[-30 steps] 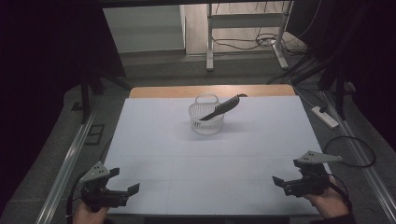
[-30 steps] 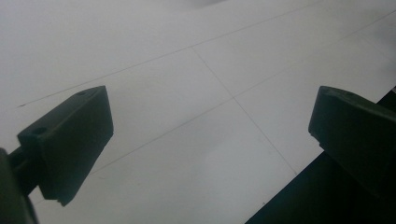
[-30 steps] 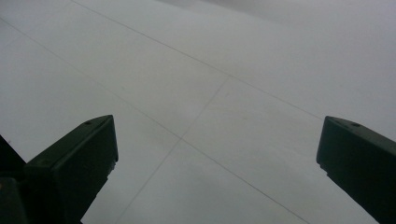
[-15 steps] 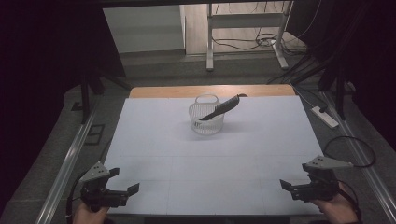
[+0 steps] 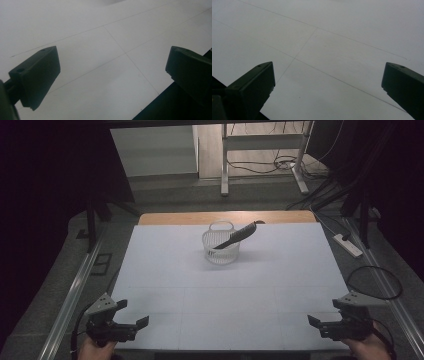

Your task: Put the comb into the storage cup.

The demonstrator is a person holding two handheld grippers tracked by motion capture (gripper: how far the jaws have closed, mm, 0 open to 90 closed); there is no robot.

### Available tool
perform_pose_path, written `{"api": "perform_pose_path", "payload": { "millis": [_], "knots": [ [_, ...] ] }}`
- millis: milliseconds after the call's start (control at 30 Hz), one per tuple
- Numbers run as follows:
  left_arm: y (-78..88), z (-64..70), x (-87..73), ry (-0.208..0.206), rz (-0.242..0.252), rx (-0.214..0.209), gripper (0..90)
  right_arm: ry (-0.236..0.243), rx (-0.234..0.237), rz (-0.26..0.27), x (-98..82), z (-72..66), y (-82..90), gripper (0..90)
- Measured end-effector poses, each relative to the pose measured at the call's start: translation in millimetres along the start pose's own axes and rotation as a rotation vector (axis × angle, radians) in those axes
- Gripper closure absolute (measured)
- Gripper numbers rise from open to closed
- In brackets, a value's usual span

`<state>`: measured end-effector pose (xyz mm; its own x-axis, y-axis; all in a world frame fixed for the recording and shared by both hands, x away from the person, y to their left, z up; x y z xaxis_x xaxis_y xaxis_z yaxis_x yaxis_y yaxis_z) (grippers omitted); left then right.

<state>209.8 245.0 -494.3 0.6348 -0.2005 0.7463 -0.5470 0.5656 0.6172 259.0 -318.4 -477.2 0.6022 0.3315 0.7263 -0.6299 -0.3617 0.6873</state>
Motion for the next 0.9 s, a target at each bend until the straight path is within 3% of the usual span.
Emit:
{"api": "perform_pose_path", "payload": {
  "millis": [467, 900],
  "knots": [
    [1.0, -0.8, 0.1, 0.007, 0.007, 0.004, 0.1, -0.025, -0.017, -0.007, -5.9, 5.6, 6.7, 0.0],
    [2.5, -2.7, -0.2, 0.012, 0.015, 0.027, 0.0, -0.035, -0.057, -0.056, -10.6, 5.4, 9.8, 0.0]
  ]
}}
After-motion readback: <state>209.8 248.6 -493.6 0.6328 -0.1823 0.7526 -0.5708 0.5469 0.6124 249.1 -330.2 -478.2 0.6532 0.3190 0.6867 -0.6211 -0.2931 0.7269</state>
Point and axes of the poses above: each handheld gripper's, and its own axes: y roughly backward along the jaws, x roughly out of its top, z roughly to its right, the point moved 5 cm from there along -y, roughly forward along the jaws, and after that the axes turned 3 degrees about -x, right-handed, at the moved point
